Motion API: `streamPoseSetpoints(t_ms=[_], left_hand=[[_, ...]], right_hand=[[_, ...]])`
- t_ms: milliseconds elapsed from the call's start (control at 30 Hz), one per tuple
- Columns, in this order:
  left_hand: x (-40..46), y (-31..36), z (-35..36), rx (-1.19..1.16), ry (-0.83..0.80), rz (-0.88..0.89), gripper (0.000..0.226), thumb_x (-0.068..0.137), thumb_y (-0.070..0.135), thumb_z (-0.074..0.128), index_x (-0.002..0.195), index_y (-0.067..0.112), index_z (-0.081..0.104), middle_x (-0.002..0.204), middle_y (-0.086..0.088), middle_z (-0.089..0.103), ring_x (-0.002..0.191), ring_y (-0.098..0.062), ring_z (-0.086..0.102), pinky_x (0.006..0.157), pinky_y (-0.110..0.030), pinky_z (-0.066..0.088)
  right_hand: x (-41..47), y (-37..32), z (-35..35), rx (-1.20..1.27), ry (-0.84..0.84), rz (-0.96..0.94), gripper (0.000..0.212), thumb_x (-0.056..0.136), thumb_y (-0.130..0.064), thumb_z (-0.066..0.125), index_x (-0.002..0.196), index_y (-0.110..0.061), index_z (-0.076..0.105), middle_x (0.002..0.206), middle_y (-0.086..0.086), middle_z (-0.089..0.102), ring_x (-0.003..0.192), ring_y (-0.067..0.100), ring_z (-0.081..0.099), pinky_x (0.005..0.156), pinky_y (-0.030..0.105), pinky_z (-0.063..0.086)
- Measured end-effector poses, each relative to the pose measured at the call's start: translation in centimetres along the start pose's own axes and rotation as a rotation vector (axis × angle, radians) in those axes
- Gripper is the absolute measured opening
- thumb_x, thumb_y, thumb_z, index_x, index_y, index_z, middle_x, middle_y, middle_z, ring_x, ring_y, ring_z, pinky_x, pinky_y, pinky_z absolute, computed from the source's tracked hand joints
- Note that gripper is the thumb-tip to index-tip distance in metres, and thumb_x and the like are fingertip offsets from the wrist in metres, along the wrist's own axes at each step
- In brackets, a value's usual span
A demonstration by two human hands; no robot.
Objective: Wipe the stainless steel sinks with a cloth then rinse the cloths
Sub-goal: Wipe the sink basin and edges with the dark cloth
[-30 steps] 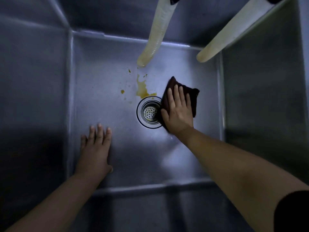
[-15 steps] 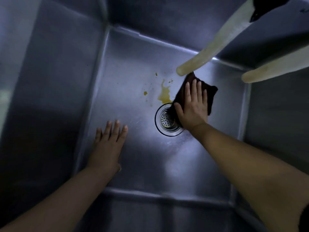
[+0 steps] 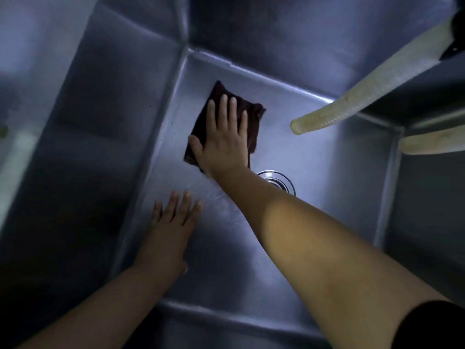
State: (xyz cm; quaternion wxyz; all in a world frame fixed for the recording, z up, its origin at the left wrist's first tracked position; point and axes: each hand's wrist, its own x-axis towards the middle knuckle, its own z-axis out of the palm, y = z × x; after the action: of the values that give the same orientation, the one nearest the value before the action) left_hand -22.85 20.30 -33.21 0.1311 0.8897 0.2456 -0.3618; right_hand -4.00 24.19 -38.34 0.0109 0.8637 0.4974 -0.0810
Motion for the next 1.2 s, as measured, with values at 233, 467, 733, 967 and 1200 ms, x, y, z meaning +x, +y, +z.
streamPoseSetpoints(t_ms=[233, 467, 733, 967, 1200], left_hand=[[-0.2, -0.1, -0.2, -0.024, -0.003, 0.016, 0.128, 0.069, 0.041, 0.073, 0.142, 0.020, -0.029, 0.151, -0.007, -0.034, 0.140, -0.031, -0.027, 0.116, -0.050, -0.010], [-0.1, 0.1, -0.4, -0.019, -0.002, -0.011, 0.124, 0.071, 0.038, 0.072, 0.144, 0.019, -0.026, 0.152, -0.007, -0.031, 0.141, -0.032, -0.025, 0.116, -0.050, -0.010], [0.0, 0.0, -0.3, -0.044, -0.011, -0.036, 0.122, 0.073, 0.033, 0.071, 0.143, 0.020, -0.028, 0.151, -0.006, -0.033, 0.141, -0.032, -0.025, 0.112, -0.052, -0.013], [0.2, 0.2, -0.2, -0.051, 0.012, -0.052, 0.109, 0.084, 0.029, 0.061, 0.140, 0.017, -0.031, 0.149, -0.008, -0.036, 0.140, -0.036, -0.025, 0.110, -0.057, -0.014], [0.5, 0.6, 0.0, -0.082, 0.042, -0.064, 0.104, 0.089, 0.025, 0.056, 0.130, 0.014, -0.040, 0.147, -0.013, -0.038, 0.138, -0.039, -0.026, 0.107, -0.061, -0.016]], right_hand=[[2.7, 3.8, -0.8, 0.026, 0.045, -0.053, 0.073, 0.091, -0.054, 0.028, 0.152, -0.018, 0.013, 0.160, 0.009, 0.008, 0.147, 0.025, 0.002, 0.118, 0.046, 0.002], [-1.1, 13.4, -1.3, 0.036, 0.087, 0.238, 0.074, 0.087, -0.051, 0.033, 0.151, -0.017, 0.019, 0.158, 0.010, 0.014, 0.146, 0.026, 0.008, 0.118, 0.040, 0.000], [-2.0, 19.4, -1.6, 0.045, 0.121, 0.788, 0.070, 0.094, -0.043, 0.035, 0.151, -0.008, 0.014, 0.158, 0.018, 0.012, 0.146, 0.032, 0.006, 0.114, 0.045, 0.001], [5.7, 11.3, -1.8, 0.103, 0.111, 0.956, 0.085, 0.094, -0.054, 0.027, 0.147, 0.008, 0.001, 0.153, 0.032, 0.003, 0.143, 0.044, 0.001, 0.115, 0.053, -0.003], [9.7, -0.1, -1.0, 0.060, 0.081, 0.675, 0.092, 0.088, -0.057, 0.028, 0.144, 0.013, 0.009, 0.146, 0.042, 0.010, 0.139, 0.052, 0.007, 0.115, 0.057, 0.004]])
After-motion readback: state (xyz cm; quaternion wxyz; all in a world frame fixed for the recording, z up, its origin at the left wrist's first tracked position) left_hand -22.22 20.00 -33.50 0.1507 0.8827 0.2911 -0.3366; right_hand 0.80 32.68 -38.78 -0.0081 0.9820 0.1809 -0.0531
